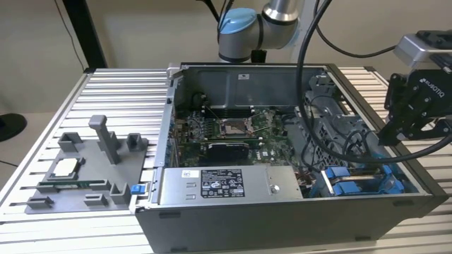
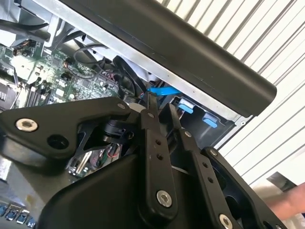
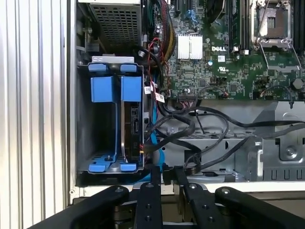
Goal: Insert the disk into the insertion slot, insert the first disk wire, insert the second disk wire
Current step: 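Insert the second disk wire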
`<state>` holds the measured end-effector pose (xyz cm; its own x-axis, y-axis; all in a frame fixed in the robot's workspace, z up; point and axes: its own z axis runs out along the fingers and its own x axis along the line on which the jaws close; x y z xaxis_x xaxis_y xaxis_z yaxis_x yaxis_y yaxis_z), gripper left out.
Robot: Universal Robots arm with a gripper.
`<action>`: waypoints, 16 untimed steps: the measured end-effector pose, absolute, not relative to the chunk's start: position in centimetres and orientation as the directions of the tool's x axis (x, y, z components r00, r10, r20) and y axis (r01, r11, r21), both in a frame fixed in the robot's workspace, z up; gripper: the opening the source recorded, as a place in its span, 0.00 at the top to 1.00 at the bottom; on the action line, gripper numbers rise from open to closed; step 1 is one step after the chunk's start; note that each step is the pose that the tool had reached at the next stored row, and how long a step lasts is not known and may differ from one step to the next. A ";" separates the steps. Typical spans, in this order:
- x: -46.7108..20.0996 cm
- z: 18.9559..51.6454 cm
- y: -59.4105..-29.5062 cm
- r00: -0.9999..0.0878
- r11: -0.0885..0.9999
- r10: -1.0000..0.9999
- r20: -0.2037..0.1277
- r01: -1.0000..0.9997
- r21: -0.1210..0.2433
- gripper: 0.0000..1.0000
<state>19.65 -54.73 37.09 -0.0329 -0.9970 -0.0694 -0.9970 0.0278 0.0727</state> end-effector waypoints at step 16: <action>19.5 37.7 -54.7 -0.034 0.028 -0.997 -0.071 -0.997 0.073 1.00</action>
<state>19.50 -54.73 37.72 -0.0336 -0.9969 -0.0714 -0.9969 0.0284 0.0728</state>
